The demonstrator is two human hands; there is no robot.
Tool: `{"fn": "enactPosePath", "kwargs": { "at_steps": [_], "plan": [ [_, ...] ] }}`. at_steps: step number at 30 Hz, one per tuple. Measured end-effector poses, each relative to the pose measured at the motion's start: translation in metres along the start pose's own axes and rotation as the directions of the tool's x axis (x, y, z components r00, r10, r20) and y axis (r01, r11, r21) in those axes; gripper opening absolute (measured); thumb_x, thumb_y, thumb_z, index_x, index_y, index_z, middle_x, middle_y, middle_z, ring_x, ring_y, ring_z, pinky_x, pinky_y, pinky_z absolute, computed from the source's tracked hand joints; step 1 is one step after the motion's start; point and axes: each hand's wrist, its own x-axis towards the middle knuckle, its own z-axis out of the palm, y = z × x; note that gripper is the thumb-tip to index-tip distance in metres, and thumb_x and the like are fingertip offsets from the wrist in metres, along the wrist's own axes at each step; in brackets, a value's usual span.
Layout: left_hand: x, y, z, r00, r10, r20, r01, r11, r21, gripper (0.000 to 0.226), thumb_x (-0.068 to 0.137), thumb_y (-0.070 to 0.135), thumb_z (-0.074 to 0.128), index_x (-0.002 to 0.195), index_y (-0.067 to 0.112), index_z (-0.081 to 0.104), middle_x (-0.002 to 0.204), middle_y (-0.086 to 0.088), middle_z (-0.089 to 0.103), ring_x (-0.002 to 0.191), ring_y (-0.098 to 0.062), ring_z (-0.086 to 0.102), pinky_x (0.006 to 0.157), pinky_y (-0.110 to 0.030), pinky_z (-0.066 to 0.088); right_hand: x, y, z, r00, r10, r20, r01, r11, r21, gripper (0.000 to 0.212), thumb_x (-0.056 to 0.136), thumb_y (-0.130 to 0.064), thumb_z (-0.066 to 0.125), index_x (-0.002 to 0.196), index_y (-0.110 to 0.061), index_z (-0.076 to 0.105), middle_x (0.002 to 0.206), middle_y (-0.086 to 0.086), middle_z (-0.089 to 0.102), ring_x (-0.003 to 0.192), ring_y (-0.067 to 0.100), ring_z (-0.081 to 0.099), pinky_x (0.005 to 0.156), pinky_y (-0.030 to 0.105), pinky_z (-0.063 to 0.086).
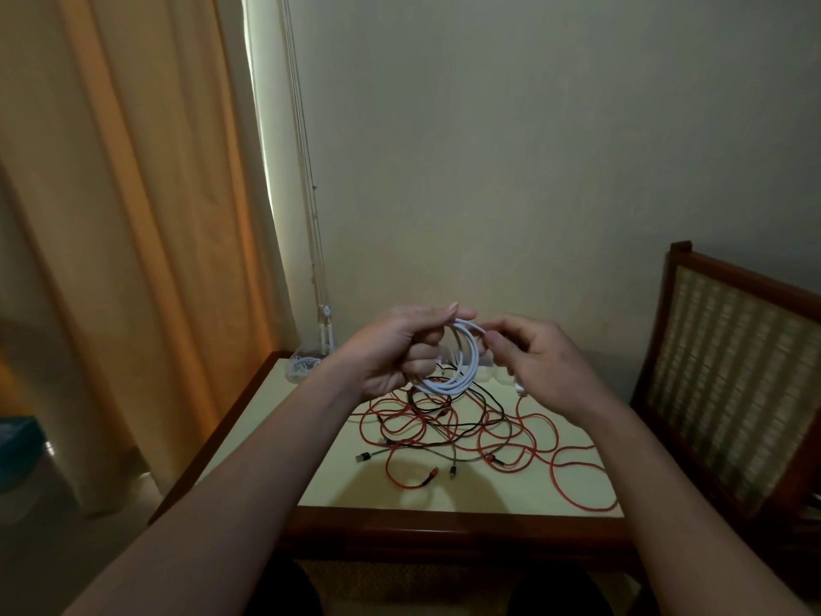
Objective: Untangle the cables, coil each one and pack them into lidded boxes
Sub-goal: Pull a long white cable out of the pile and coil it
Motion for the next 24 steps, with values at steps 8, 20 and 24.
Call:
{"fn": "enactPosePath", "kwargs": {
  "at_steps": [8,20,24],
  "plan": [
    [0.002,-0.006,0.002,0.995,-0.077,0.070,0.089,0.976,-0.198,0.036,0.088,0.017,0.057,0.119,0.000,0.063,0.050,0.010,0.021,0.042,-0.003,0.008,0.036,-0.014,0.010,0.007,0.017,0.011,0.912,-0.288,-0.292,0.147,0.894,-0.423,0.013,0.092,-0.027,0.071,0.102,-0.025,0.078,0.080,-0.003,0.071,0.073,0.007,0.060,0.068,0.031,0.050],
    [0.004,-0.004,0.006,0.988,-0.096,0.123,0.127,0.952,-0.277,0.031,0.089,0.016,0.054,0.116,0.002,0.062,0.059,0.008,0.008,0.042,-0.004,0.005,0.035,-0.014,0.007,0.004,0.015,0.032,0.883,-0.072,-0.464,0.041,0.996,-0.078,0.011,0.092,-0.023,0.072,0.096,-0.013,0.074,0.081,-0.007,0.074,0.075,0.004,0.070,0.071,0.030,0.058],
    [0.007,-0.005,0.008,0.984,-0.114,0.141,0.151,0.943,-0.296,0.030,0.090,0.016,0.053,0.116,0.004,0.061,0.057,0.008,0.009,0.040,-0.005,0.006,0.032,-0.013,0.011,0.000,0.010,0.038,0.897,0.127,-0.424,-0.045,0.979,0.199,0.013,0.096,-0.024,0.069,0.094,-0.011,0.069,0.076,0.007,0.075,0.068,0.012,0.067,0.061,0.022,0.050]
  ]
}}
